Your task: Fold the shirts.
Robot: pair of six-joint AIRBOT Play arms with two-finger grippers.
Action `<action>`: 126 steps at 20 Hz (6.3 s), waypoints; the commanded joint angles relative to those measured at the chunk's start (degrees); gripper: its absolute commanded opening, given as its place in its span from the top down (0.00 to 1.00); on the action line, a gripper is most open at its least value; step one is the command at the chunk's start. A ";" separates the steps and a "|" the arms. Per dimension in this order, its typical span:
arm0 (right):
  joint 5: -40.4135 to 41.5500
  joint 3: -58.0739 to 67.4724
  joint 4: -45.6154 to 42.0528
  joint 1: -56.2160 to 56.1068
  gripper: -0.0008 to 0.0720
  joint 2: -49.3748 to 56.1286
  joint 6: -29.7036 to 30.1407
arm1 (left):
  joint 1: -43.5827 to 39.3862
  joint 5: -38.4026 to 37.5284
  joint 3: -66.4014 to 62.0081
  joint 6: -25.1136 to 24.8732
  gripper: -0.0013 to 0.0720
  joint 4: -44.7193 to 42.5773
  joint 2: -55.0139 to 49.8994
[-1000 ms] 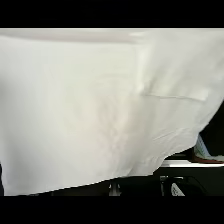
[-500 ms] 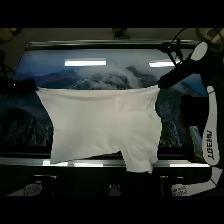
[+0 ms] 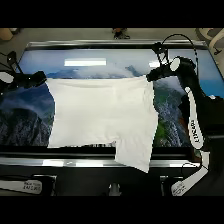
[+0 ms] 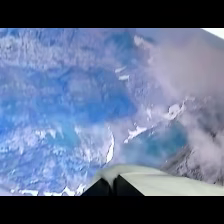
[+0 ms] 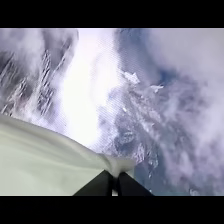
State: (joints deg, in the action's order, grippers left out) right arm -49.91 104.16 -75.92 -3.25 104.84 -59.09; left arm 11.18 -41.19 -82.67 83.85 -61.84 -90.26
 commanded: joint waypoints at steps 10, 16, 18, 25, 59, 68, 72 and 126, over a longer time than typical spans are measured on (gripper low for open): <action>-36.30 -0.02 -2.60 -0.07 0.96 1.75 1.90 | 1.22 -31.91 0.20 -6.84 0.94 1.55 -2.23; -42.49 -0.09 -1.99 -0.13 0.96 6.08 -3.63 | 1.31 -33.77 5.66 -1.79 0.94 -6.99 -2.64; -43.39 -0.31 -1.70 -0.13 0.96 6.86 -3.91 | 1.25 -33.90 5.75 -1.49 0.94 -7.02 -3.91; -42.14 -2.80 -2.19 -0.11 0.96 6.60 -4.20 | 1.68 -30.62 5.25 -0.68 0.94 -8.28 -5.97; -36.83 -39.19 -3.19 7.39 0.33 -21.35 3.63 | 11.23 -25.22 43.80 -3.96 0.47 -3.65 16.15; -25.68 -63.67 10.16 7.39 0.27 -29.00 6.64 | 7.67 -26.05 43.76 -4.42 0.94 -2.97 16.96; -20.92 -67.52 12.33 7.39 0.36 -29.00 6.62 | 7.65 -26.49 43.76 -5.07 0.94 -2.99 18.12; -17.38 -21.97 25.83 5.88 0.97 -9.33 3.43 | -23.78 -23.15 -5.09 -0.94 0.93 3.43 -1.75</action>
State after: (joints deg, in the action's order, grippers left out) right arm -67.44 82.13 -53.41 2.87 100.97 -57.58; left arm -6.35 -69.89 -87.79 82.83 -58.39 -89.60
